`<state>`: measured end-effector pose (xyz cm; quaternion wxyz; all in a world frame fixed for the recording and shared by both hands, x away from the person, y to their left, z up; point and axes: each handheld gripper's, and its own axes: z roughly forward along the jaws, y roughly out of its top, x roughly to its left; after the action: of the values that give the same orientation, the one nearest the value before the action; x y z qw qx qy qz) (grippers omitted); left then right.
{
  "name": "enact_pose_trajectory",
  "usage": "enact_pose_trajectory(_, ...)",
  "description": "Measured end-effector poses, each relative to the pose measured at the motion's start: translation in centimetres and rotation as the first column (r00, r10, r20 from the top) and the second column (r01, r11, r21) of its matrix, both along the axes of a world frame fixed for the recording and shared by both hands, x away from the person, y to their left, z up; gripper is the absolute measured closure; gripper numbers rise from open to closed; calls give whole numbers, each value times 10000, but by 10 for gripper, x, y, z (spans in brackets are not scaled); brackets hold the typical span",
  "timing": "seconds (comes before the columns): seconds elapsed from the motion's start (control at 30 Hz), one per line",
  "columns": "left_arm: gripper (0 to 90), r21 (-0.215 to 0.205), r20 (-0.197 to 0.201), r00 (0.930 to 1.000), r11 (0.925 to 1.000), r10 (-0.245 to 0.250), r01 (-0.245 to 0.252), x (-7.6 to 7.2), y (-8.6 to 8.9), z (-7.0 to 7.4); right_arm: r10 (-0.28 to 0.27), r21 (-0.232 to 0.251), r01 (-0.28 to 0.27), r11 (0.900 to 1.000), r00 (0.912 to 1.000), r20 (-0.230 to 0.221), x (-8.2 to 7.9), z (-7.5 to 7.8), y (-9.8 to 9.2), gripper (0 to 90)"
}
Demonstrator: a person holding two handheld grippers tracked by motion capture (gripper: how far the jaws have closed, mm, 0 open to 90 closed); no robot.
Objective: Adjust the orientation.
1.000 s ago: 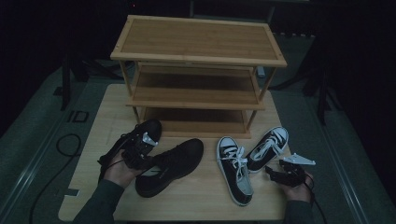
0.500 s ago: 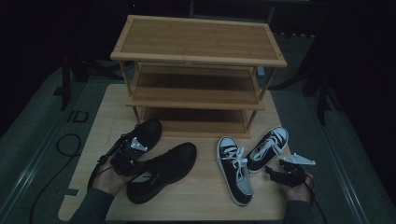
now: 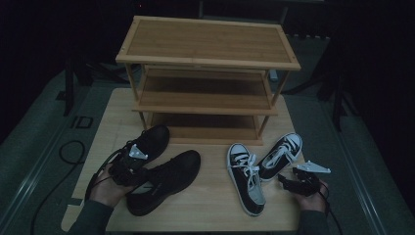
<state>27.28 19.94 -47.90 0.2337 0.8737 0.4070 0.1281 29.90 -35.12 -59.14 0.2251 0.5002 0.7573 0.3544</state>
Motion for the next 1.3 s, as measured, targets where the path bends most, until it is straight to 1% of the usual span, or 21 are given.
enact_pose_trajectory(0.1, 698, 570, 44, 9998, 9982, -185, 182, 7, -9, 2, -1, 2, 1, 10000, 10000, -3, 0, 0, 0, 268)
enact_pose_trajectory(0.2, 684, 967, 151, 9989, 9944, -447, 430, 11, -20, 0, 0, 1, 0, 10000, 10000, -2, 0, 0, 0, 268)
enact_pose_trajectory(0.23, 698, 1025, 148, 9987, 9936, -490, 472, 13, -23, -1, 2, -1, -2, 10000, 10000, -3, 0, 0, 0, 268)
enact_pose_trajectory(0.27, 748, 1025, 148, 9987, 9936, -490, 472, 13, -23, -1, 2, -1, -2, 10000, 10000, -3, 0, 0, 0, 268)
enact_pose_trajectory(0.3, 817, 903, 187, 9986, 9948, -489, 471, 14, -25, -2, 4, 0, -4, 10000, 10000, -2, 0, 0, 0, 268)
enact_pose_trajectory(0.33, 858, 843, 183, 9989, 9955, -443, 426, 15, -24, -2, 5, -1, -5, 10000, 10000, 0, 0, 0, 0, 268)
enact_pose_trajectory(0.37, 868, 767, 149, 9990, 9963, -412, 399, 15, -23, -2, 5, 0, -5, 10000, 10000, -1, 0, 0, 0, 268)
enact_pose_trajectory(0.47, 873, 641, 126, 9995, 9976, -284, 275, 15, -21, -2, 10, -1, -10, 10000, 10000, -1, 0, 0, 0, 268)
enact_pose_trajectory(0.57, 874, 648, 170, 9998, 9979, -71, 60, 16, -19, -2, 12, -1, -12, 10000, 10000, 1, 0, 0, 0, 268)
enact_pose_trajectory(0.7, 874, 538, 229, 9984, 9972, 516, -527, 17, -11, -3, 10, 1, -10, 10000, 10000, -1, 0, 0, 0, 268)
enact_pose_trajectory(0.73, 874, 538, 229, 9984, 9972, 516, -527, 17, -11, -3, 10, 1, -10, 10000, 10000, -1, 0, 0, 0, 268)
enact_pose_trajectory(0.77, 874, 497, 301, 9964, 9955, 798, -812, 17, -6, -3, 10, 0, -10, 10000, 10000, 0, 0, 0, 0, 268)
enact_pose_trajectory(0.87, 874, 345, 430, 9906, 9907, 1298, -1313, 18, 0, -4, 10, -1, -10, 10000, 10000, -1, 0, 0, 0, 268)
enact_pose_trajectory(0.97, 874, 250, 508, 9884, 9892, 1428, -1442, 17, 3, -4, 11, -3, -11, 10000, 10000, 1, 0, 0, 0, 268)
enact_pose_trajectory(1.03, 874, 315, 622, 9871, 9882, 1475, -1497, 17, 2, -5, 11, -3, -11, 10000, 10000, 1, 0, 0, 0, 268)
enact_pose_trajectory(1.1, 871, 293, 601, 9883, 9894, 1402, -1421, 17, 3, -5, 10, 0, -10, 10000, 10000, -1, 0, 0, 0, 268)
enact_pose_trajectory(1.13, 861, 331, 630, 9883, 9895, 1387, -1410, 17, 3, -5, 11, -2, -11, 10000, 10000, 0, 0, 0, 0, 268)
enact_pose_trajectory(1.2, 793, 425, 686, 9875, 9885, 1418, -1449, 17, 4, -5, 10, -1, -10, 10000, 10000, 0, 0, 0, 0, 268)
enact_pose_trajectory(1.3, 656, 511, 926, 9852, 9875, 1441, -1492, 14, 6, -3, 11, -2, -11, 10000, 10000, 1, 0, 0, 0, 268)
